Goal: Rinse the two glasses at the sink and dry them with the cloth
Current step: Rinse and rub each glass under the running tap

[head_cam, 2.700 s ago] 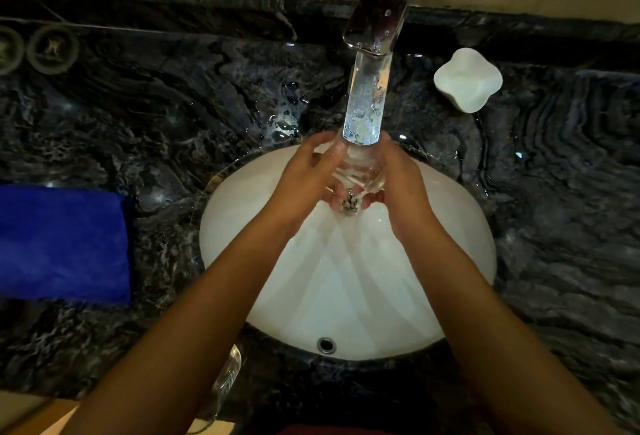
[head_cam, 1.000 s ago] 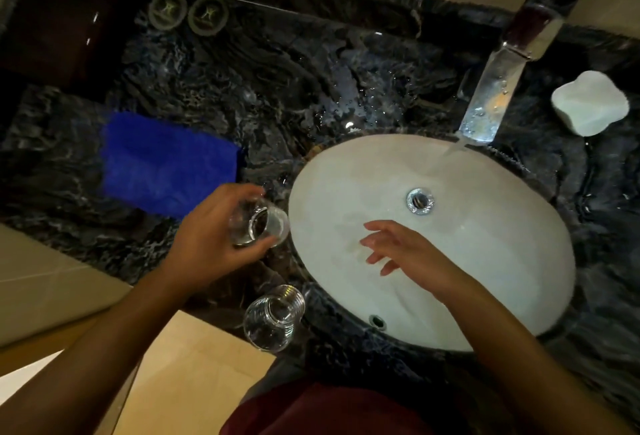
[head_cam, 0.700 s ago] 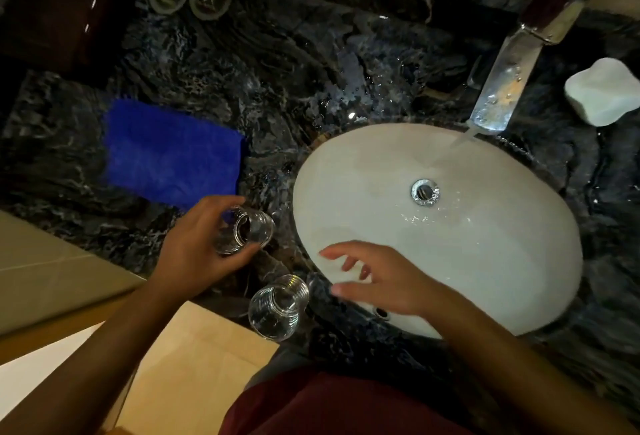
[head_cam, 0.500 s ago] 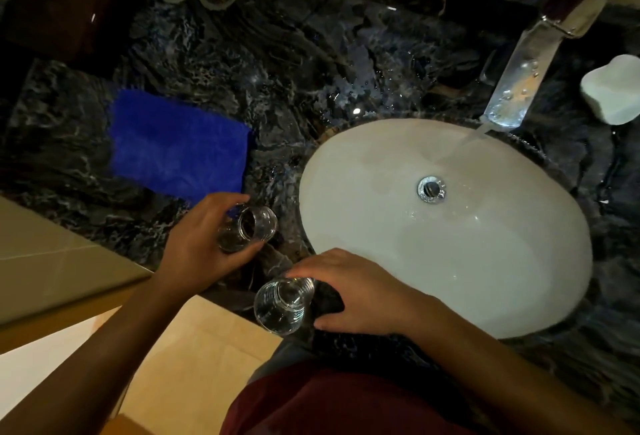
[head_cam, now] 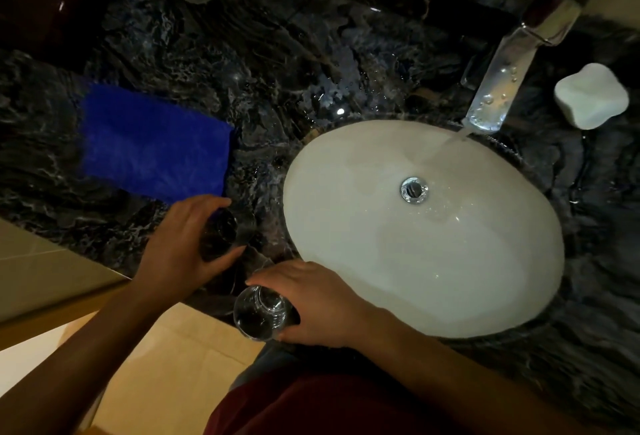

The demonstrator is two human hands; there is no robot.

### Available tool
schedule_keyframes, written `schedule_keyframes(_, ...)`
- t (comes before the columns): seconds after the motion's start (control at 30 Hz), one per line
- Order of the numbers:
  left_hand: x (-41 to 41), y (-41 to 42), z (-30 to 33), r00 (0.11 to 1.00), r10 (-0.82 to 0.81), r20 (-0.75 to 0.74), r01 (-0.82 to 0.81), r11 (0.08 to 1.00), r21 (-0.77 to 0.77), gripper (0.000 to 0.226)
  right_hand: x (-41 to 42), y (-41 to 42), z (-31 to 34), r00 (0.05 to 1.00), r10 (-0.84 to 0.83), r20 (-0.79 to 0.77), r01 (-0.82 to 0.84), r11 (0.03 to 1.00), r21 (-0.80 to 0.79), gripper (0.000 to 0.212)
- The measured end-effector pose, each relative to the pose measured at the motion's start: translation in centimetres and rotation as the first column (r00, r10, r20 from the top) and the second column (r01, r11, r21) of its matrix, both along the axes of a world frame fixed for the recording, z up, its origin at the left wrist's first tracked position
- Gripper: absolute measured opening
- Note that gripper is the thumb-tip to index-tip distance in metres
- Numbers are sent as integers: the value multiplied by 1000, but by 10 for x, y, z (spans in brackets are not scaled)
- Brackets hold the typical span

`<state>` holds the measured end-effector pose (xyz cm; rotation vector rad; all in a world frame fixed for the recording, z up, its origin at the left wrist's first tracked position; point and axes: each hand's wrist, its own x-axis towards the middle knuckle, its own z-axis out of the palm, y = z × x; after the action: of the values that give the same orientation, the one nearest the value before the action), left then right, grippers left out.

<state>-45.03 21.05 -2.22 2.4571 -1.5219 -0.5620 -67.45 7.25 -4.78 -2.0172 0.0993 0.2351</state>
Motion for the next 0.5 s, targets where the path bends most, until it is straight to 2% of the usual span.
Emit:
schedule_keyframes(0.2,1,-1,6,1000,-11,-27,12,1000,23,82,-7,-12,5,978,-203,-43,206,975,86,82)
schedule_keyframes(0.33,-1,-8,19,998,-31,-52,33,999,29,89,-22,-41,10,918,-384,-99,395,909,131,85)
schedule_keyframes(0.5,-24,-60,38,997,-57,49,64,986,-157,58,-41,-84,14,767,-619,-169,641,748,171,88)
